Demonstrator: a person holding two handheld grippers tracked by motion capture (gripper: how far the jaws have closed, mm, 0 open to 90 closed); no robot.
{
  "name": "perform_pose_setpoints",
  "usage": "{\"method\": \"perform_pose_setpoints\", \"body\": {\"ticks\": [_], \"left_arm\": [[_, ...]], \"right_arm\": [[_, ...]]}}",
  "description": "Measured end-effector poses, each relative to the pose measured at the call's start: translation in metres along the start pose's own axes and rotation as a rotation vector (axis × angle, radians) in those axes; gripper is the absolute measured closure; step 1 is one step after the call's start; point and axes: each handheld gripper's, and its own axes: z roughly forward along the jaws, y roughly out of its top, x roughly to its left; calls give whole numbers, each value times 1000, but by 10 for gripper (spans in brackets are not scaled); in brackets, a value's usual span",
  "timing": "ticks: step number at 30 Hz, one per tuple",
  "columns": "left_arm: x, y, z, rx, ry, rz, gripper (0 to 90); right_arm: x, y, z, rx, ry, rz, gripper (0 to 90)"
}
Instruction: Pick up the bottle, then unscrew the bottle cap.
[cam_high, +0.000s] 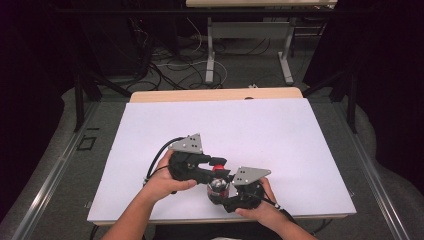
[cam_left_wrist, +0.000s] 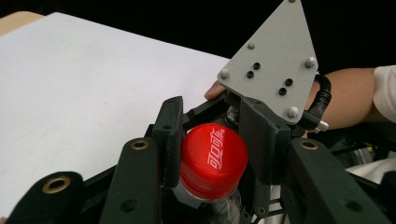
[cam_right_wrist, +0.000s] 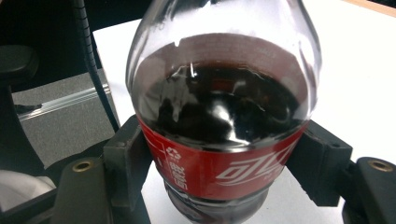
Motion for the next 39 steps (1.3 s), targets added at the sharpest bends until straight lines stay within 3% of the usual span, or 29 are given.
{"method": "perform_pose_setpoints", "body": {"ticks": [11,13,14,16,17,19,28,35,39], "left_arm": [[-5,1,8,-16,102,-27,621],[-9,3,12,-22,154,-31,621],[-9,3,12,-22,154,-31,621],[-15,4,17,-41,219,-41,621],[-15,4,17,-41,219,-41,621],[-19,5,20,-49,258,-50,621],[-34,8,37,-96,460,-134,621],[-36,10,45,-129,541,-210,621],[-38,11,45,-132,545,-196,620]], "right_arm": [[-4,-1,-1,13,-33,28,288],[-7,-1,-2,17,-45,28,288],[-6,-1,-2,4,-53,43,289],[-8,-1,-2,6,-64,38,288],[-9,-1,-3,8,-71,44,288],[-9,-1,-3,5,-81,44,288],[-14,-2,-5,3,-135,74,288],[-17,-3,-5,6,-167,102,288],[-18,-2,-6,-3,-166,100,288]]}}
